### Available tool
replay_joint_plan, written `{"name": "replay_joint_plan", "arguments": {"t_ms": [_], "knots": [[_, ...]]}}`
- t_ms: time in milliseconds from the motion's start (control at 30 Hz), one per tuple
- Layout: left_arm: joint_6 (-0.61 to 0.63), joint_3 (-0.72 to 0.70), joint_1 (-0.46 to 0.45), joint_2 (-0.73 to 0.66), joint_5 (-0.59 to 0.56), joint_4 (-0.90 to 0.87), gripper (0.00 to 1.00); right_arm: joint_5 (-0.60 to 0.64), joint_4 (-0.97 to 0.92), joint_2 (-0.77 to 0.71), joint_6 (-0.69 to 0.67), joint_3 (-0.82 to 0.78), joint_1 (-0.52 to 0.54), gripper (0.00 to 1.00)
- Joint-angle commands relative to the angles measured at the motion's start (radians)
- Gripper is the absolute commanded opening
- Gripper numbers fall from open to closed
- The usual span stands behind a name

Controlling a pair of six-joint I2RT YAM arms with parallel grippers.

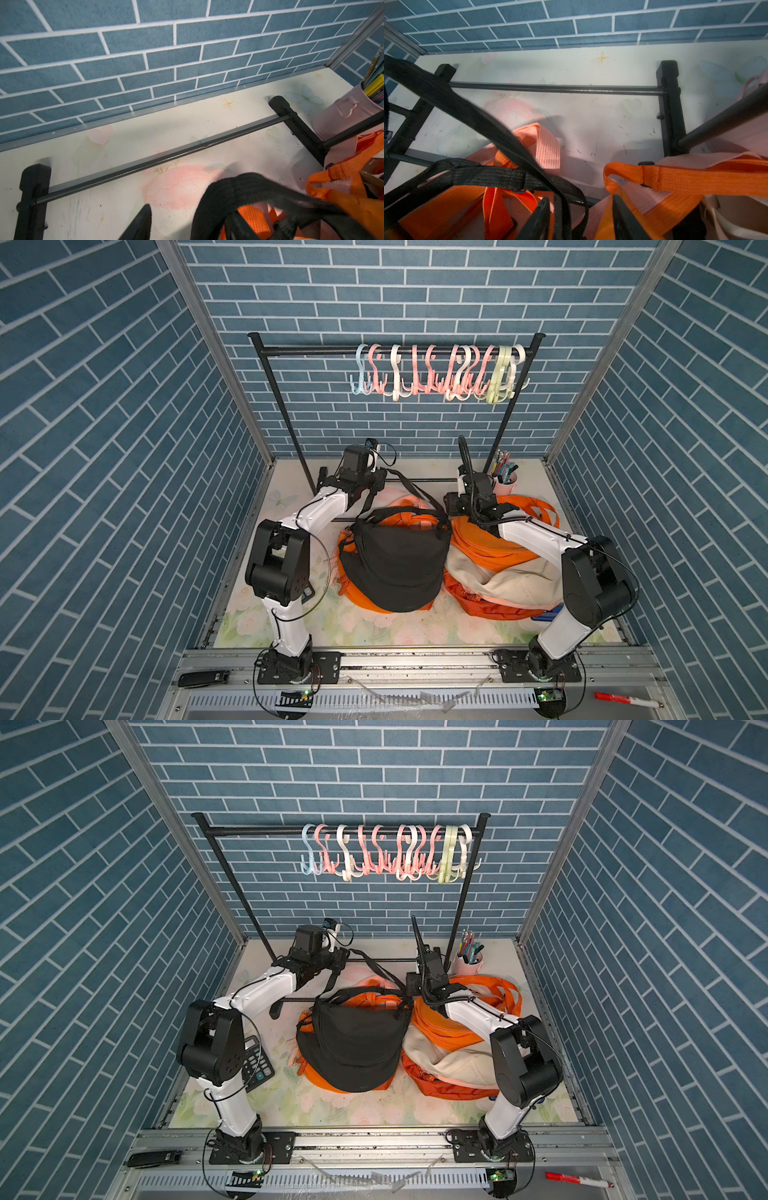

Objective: Take the bag off the hook
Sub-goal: Place the bag inside the bag, then reset both arms

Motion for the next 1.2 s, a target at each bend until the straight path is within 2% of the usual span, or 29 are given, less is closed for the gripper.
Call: {"name": "replay_joint_plan", "arguments": {"t_ms": [0, 133, 200, 400, 667, 700, 733, 767, 900, 1167], "knots": [[0.019, 0.053, -0.005, 0.007, 0.014, -0.112, 0.63, -0.003, -0.041, -0.012, -0.001, 0.036, -0.004, 0.61], [0.011, 0.035, -0.007, -0.037, 0.086, -0.156, 0.69, 0.0, -0.078, -0.054, -0.019, 0.058, -0.004, 0.66], [0.001, 0.011, -0.008, -0.068, 0.125, -0.176, 0.75, 0.002, -0.097, -0.085, -0.031, 0.064, -0.004, 0.66], [-0.001, -0.088, -0.012, -0.194, 0.114, -0.188, 0.77, 0.03, -0.152, -0.188, -0.066, 0.06, -0.004, 0.67], [0.034, -0.287, 0.002, -0.427, -0.052, -0.131, 0.79, 0.183, -0.16, -0.367, -0.144, -0.063, -0.019, 0.79], [0.03, -0.329, 0.009, -0.461, -0.08, -0.113, 0.82, 0.215, -0.154, -0.384, -0.148, -0.088, -0.029, 0.8], [0.027, -0.36, 0.018, -0.485, -0.109, -0.098, 0.94, 0.238, -0.154, -0.394, -0.148, -0.107, -0.041, 0.81], [0.023, -0.4, 0.022, -0.512, -0.162, -0.084, 0.99, 0.257, -0.158, -0.403, -0.148, -0.125, -0.058, 0.82], [0.031, -0.502, 0.043, -0.565, -0.333, -0.056, 0.99, 0.323, -0.115, -0.438, -0.146, -0.232, -0.139, 0.86], [0.059, -0.762, 0.15, -0.612, -0.378, 0.201, 0.99, 0.423, 0.12, -0.445, -0.24, -0.485, -0.279, 0.89]]}}
